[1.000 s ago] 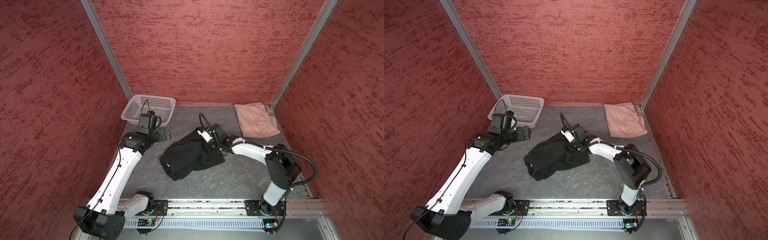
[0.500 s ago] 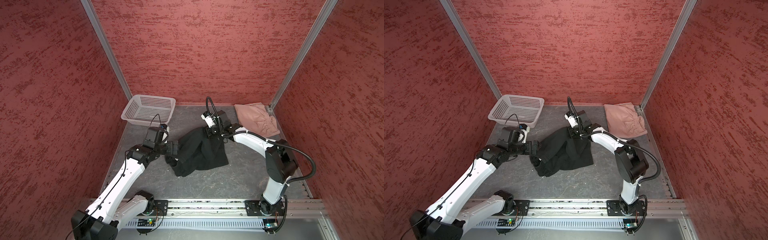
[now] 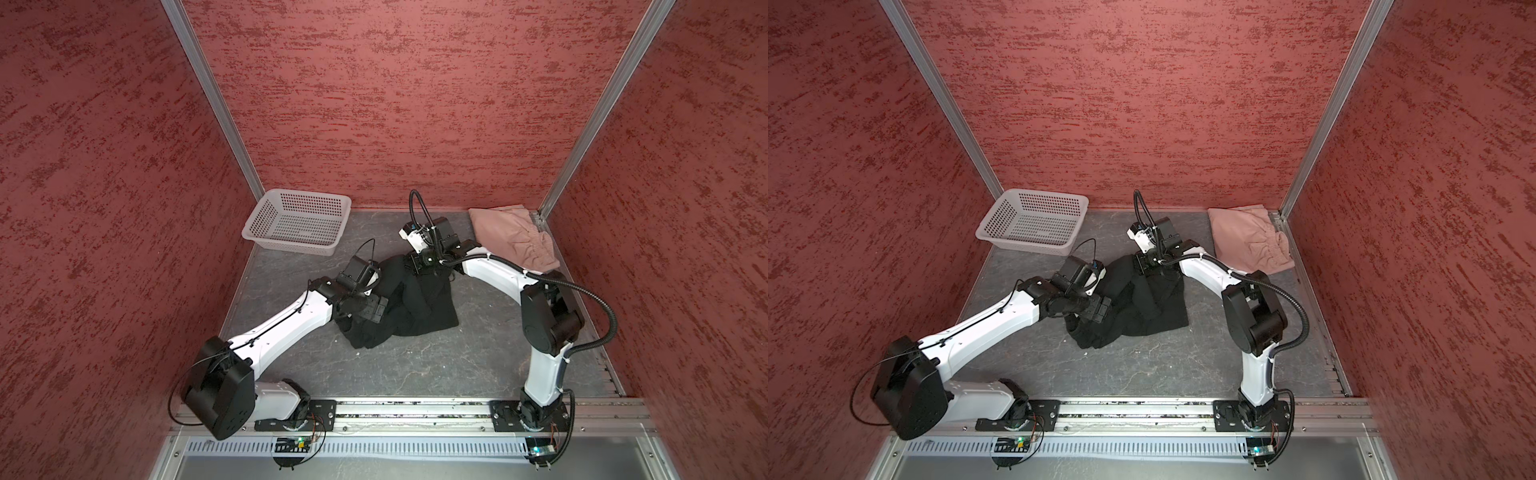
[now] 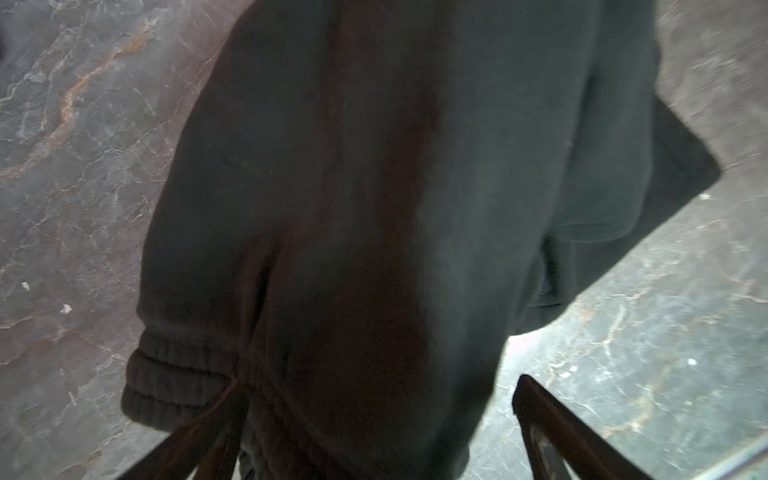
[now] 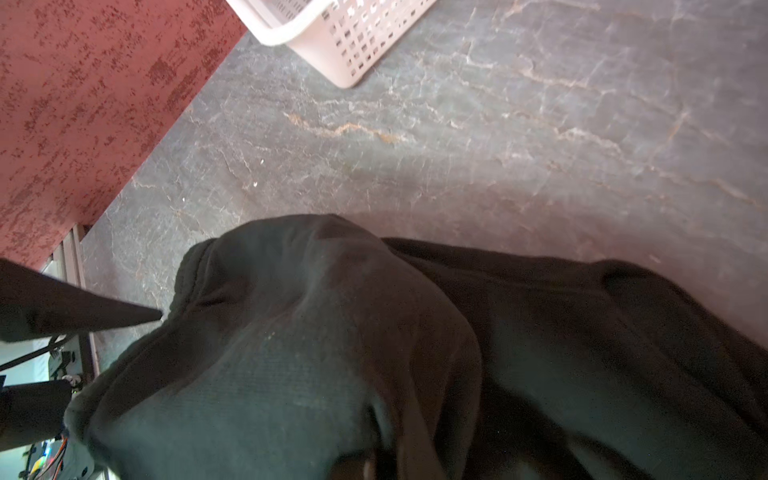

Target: Fold and stack the shorts

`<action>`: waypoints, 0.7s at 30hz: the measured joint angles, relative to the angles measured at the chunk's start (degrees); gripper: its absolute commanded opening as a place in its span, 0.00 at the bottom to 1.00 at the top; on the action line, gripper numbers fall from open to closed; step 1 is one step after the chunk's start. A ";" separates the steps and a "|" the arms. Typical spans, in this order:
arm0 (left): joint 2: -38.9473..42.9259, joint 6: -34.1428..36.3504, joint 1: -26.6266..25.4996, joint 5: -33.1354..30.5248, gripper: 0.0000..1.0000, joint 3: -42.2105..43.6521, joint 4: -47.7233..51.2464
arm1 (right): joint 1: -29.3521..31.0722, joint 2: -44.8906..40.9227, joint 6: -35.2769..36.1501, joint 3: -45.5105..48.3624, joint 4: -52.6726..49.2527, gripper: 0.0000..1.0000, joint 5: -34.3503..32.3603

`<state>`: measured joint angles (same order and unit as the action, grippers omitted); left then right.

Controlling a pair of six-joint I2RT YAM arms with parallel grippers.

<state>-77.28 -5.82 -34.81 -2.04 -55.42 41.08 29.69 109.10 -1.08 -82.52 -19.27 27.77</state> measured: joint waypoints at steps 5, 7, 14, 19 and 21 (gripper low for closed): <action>-1.70 0.26 -2.10 -3.32 0.80 -2.73 3.43 | -0.63 -0.70 0.04 0.42 -0.33 0.01 0.17; -1.99 0.15 -2.84 -4.61 0.81 -4.00 5.27 | -0.83 -0.83 0.02 0.42 -0.37 0.00 0.20; -1.95 -1.38 -5.51 -6.14 0.99 -4.66 9.07 | -1.60 -3.72 -0.90 0.42 -0.81 0.03 0.11; -2.32 -2.05 -7.04 -5.60 0.68 -3.10 8.31 | -1.75 -5.64 -2.25 0.63 0.15 0.12 0.42; -3.04 -2.67 -6.84 -6.05 0.59 -2.29 8.04 | -1.79 -5.66 -2.67 1.57 0.83 0.13 0.50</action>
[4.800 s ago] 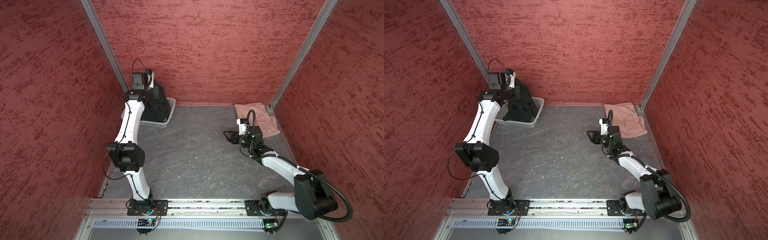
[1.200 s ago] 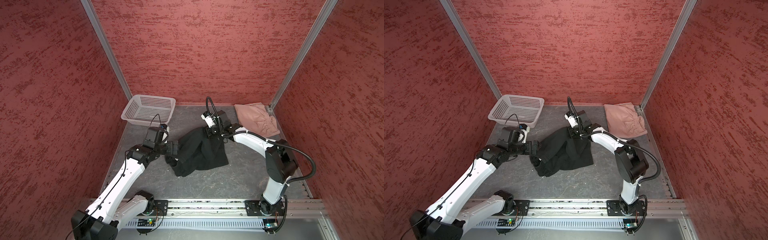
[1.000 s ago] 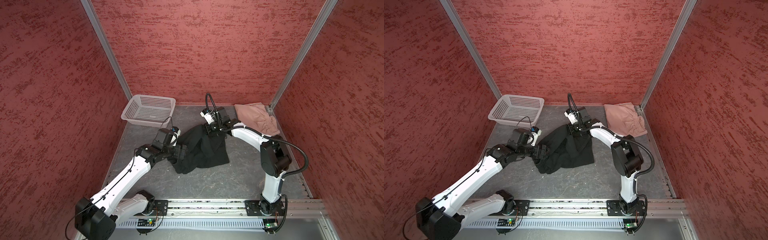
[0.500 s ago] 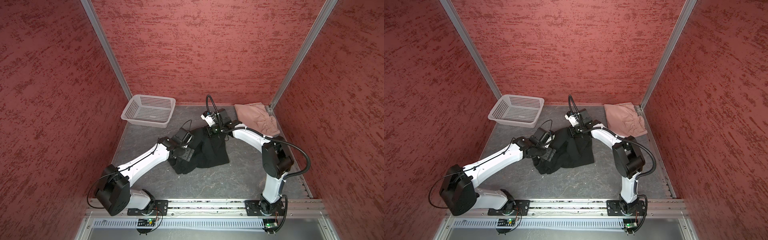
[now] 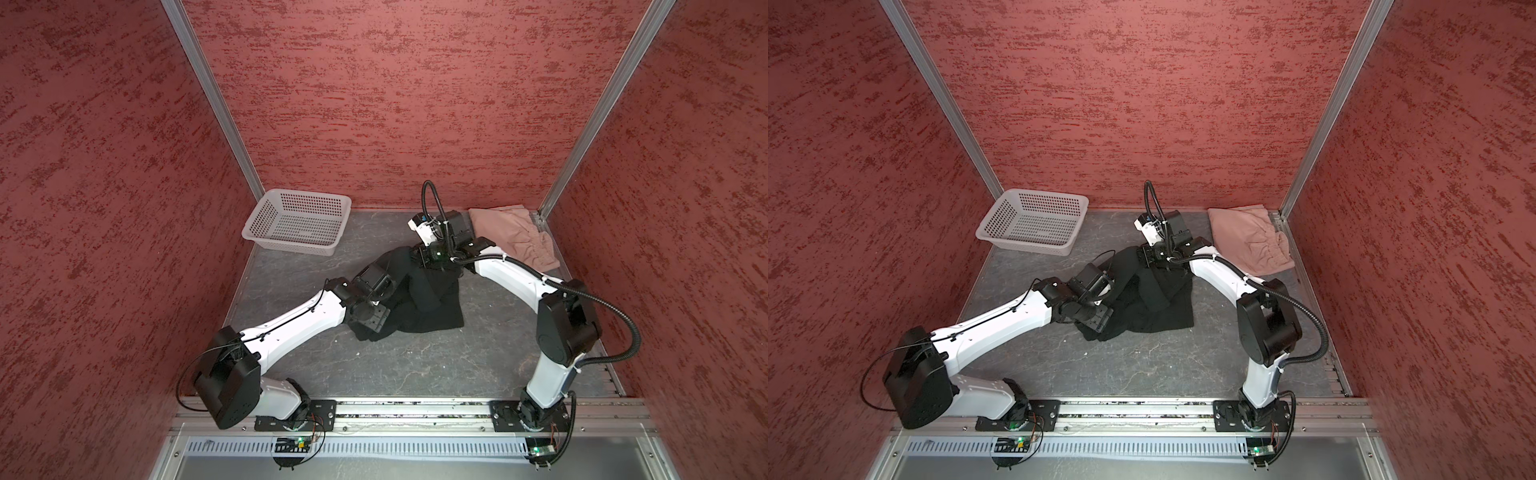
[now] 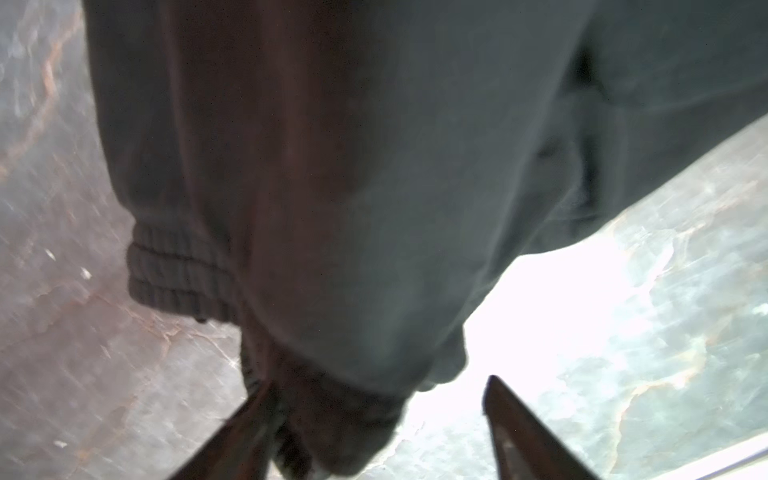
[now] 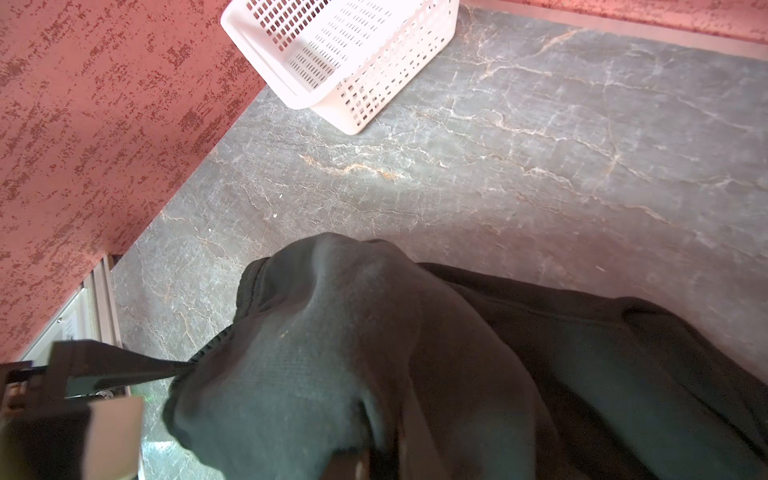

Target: Fold and stack the shorts

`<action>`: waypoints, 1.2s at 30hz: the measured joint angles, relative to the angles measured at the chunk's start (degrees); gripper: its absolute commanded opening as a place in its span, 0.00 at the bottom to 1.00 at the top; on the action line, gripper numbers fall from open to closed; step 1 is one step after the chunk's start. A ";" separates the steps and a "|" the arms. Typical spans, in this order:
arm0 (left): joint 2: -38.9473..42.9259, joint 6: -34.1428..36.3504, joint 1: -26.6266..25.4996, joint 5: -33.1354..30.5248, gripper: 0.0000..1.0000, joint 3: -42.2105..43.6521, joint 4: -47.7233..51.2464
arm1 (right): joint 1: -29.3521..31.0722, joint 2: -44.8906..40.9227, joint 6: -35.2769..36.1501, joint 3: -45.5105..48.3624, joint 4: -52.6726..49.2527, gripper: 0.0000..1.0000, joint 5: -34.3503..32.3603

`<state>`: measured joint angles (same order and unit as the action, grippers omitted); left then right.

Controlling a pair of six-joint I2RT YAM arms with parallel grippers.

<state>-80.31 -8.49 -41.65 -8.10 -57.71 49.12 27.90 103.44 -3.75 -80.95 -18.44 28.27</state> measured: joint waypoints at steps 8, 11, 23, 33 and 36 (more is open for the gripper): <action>-0.04 -0.85 4.22 -1.38 0.60 0.07 0.26 | 0.00 -0.07 0.39 2.16 -0.85 0.20 -1.42; 1.60 -0.63 5.42 -0.81 0.49 -0.44 -0.22 | -0.02 -0.11 1.27 2.16 -1.57 0.30 -2.27; 1.97 1.07 8.87 1.57 0.03 -6.21 -0.42 | 2.36 -18.16 1.46 18.01 -2.93 0.76 -12.11; 1.44 1.20 9.38 -0.33 0.00 -7.37 1.29 | 13.97 -16.55 -6.12 30.99 -1.27 0.74 -25.24; 1.53 0.81 9.73 -1.09 0.00 -7.74 1.92 | 14.73 -14.21 -8.33 31.63 0.83 0.68 -29.03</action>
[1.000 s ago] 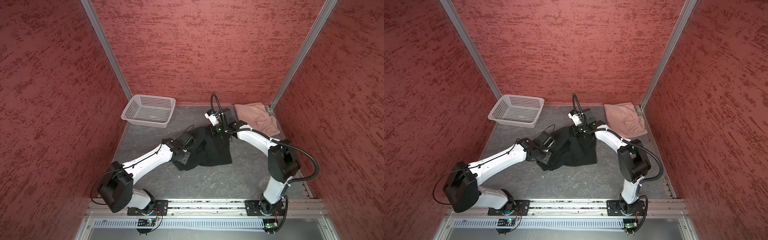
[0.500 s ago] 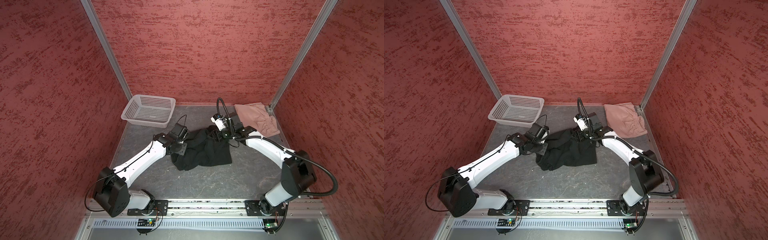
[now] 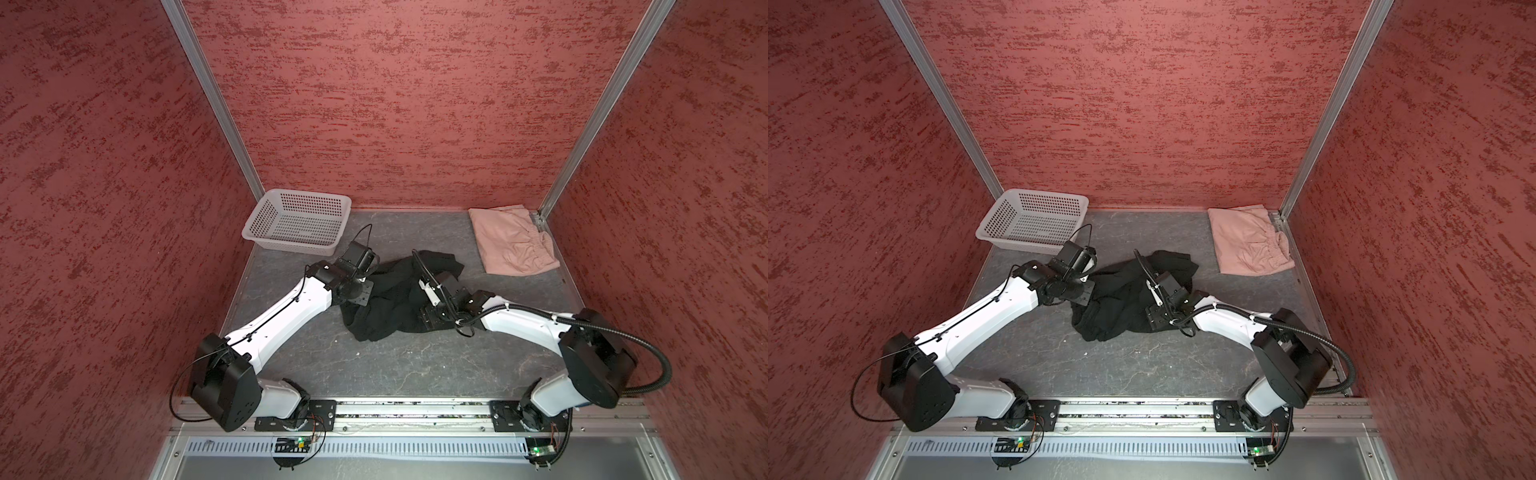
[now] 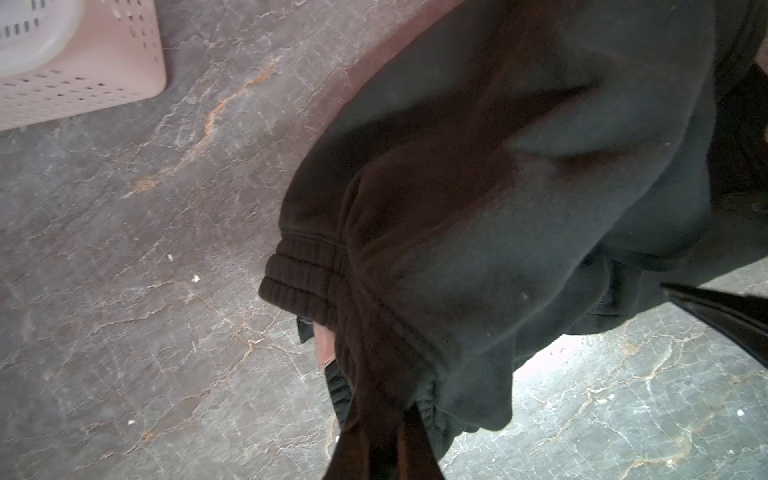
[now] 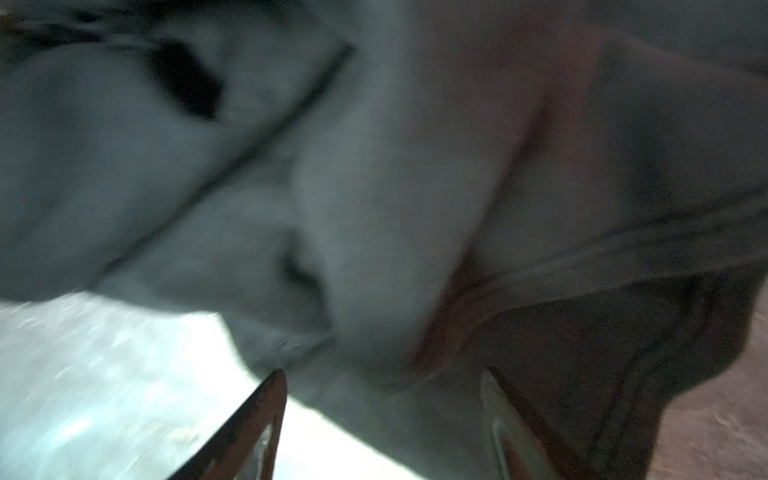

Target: Fold and stack the shorts

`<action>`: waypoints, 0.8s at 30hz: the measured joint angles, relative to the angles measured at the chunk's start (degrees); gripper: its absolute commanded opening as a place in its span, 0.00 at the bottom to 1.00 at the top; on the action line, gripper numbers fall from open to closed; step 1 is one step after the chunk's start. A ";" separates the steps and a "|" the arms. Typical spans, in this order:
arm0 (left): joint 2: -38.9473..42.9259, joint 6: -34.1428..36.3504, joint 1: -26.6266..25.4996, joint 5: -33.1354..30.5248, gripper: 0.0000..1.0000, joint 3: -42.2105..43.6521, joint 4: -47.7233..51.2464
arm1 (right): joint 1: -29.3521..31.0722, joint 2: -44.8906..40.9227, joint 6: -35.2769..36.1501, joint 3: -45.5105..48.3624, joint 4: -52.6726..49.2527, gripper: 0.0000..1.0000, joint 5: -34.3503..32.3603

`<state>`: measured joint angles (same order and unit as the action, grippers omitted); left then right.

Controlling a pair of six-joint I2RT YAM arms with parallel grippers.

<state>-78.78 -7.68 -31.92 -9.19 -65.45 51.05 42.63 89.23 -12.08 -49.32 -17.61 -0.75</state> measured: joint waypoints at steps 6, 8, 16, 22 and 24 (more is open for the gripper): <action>2.38 -0.46 0.59 -0.39 0.00 -0.04 0.63 | 2.21 4.04 -3.98 0.00 5.97 0.32 -3.74; 3.63 -0.44 0.76 -0.68 0.00 -0.31 0.98 | 2.56 4.33 -5.22 0.00 6.43 0.14 -4.98; 5.86 -0.37 3.32 -5.33 0.00 -5.38 3.45 | -1.73 -7.80 -4.66 -0.92 1.86 0.00 -5.29; 7.65 1.84 3.52 -8.96 0.00 -12.98 5.62 | -6.47 -19.91 -1.14 -8.72 -6.14 0.00 -5.05; 8.68 3.15 2.99 -9.92 0.00 -16.20 6.05 | -7.63 -23.06 0.48 -11.69 -9.35 0.00 -5.53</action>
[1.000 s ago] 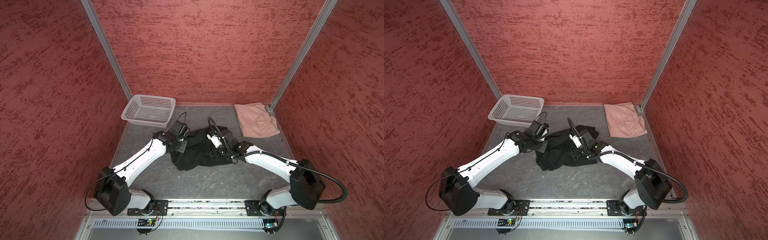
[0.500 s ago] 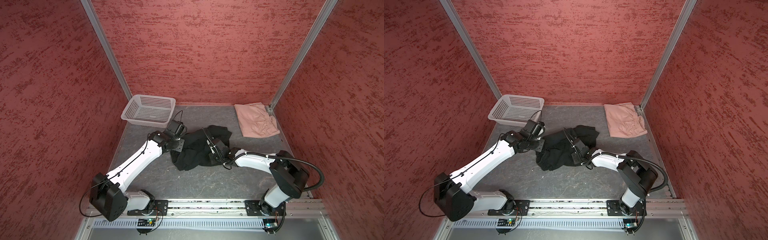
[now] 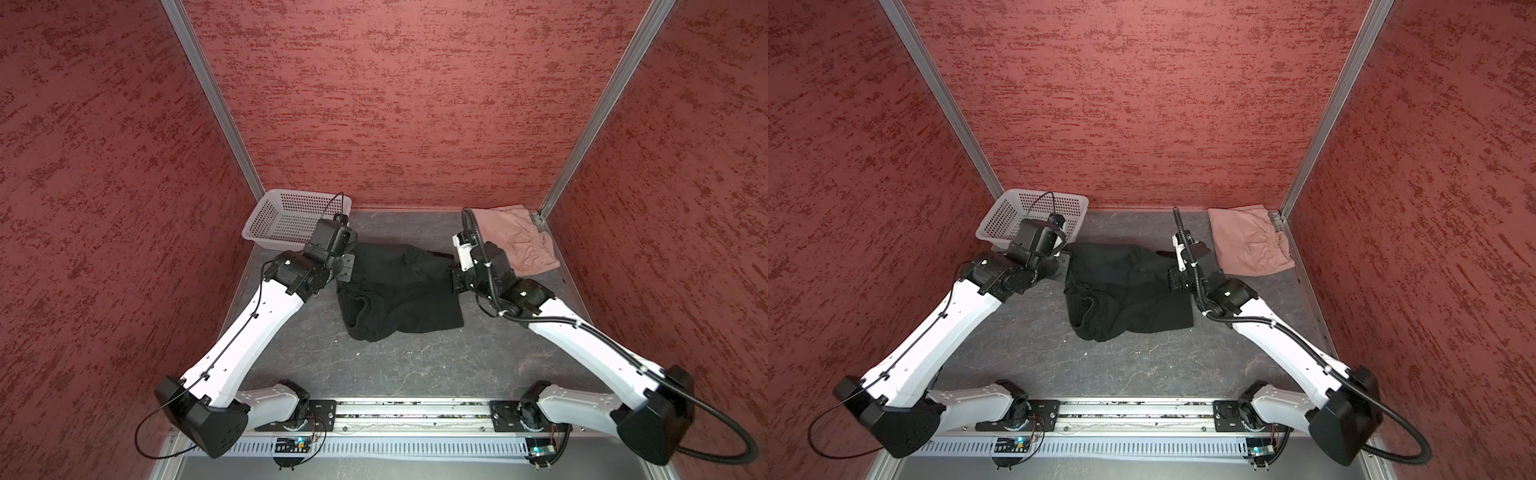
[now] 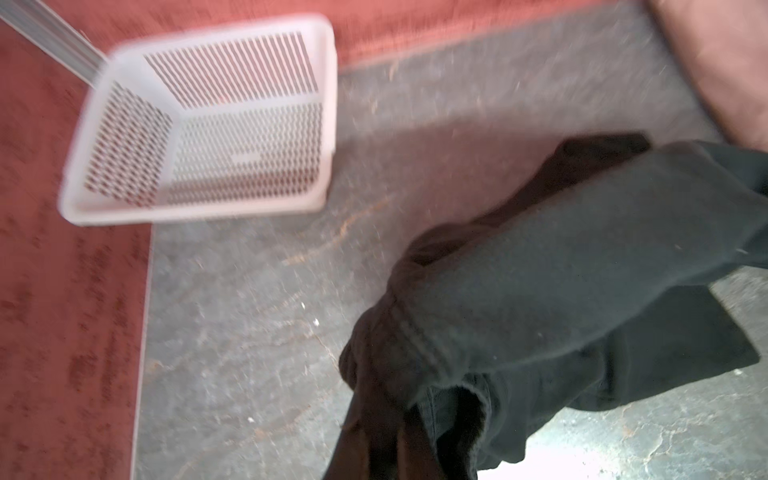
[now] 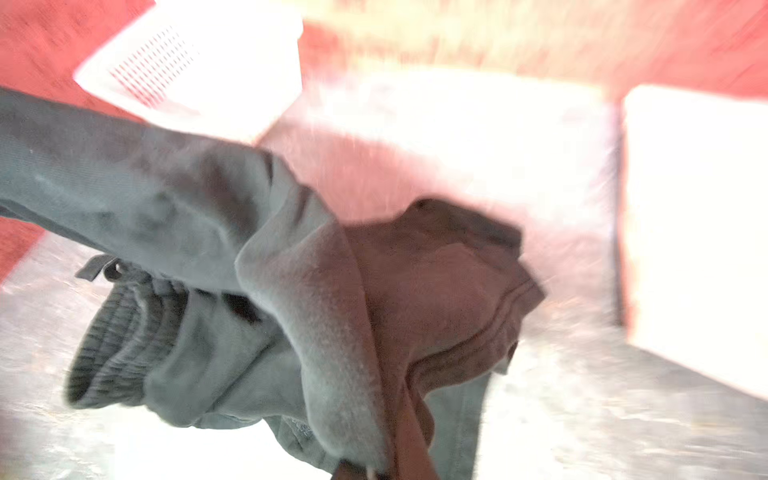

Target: Fold and stack the shorts

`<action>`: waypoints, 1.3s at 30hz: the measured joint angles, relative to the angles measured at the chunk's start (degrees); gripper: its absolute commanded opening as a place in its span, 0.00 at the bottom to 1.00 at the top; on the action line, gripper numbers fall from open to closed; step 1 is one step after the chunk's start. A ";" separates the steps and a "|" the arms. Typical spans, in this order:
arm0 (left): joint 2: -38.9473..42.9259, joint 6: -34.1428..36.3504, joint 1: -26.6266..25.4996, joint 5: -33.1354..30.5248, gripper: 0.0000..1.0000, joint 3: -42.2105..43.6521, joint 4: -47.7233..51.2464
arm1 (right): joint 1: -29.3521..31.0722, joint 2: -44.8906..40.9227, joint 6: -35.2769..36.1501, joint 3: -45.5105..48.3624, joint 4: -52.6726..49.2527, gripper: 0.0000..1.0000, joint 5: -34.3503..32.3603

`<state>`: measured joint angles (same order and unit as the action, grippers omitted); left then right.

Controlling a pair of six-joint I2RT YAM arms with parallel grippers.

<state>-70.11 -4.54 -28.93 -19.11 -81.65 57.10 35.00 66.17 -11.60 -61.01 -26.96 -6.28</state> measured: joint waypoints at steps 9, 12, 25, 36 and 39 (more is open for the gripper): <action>4.39 8.48 -6.27 -4.33 0.00 -14.82 2.08 | -3.34 -9.09 8.15 -14.73 -8.44 0.00 -6.38; 4.52 12.28 -10.14 -5.40 0.00 -19.96 2.10 | -4.20 -10.10 11.13 -19.69 -9.55 0.00 -8.83; -2.08 11.26 -25.31 -6.40 0.00 -47.01 17.53 | -4.63 -12.98 18.60 -34.99 -14.14 0.00 -15.17; -10.29 2.34 -8.87 -5.07 0.00 -42.91 25.97 | -11.52 -1.90 19.34 -34.14 -15.04 0.00 -9.86; -7.89 1.68 -0.59 1.57 0.00 -30.01 21.73 | -15.61 2.95 17.97 -27.98 -13.18 0.00 -3.23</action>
<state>-78.00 -2.85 -29.52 -17.54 -111.66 78.83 19.40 69.12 6.37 -88.99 -40.14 -9.52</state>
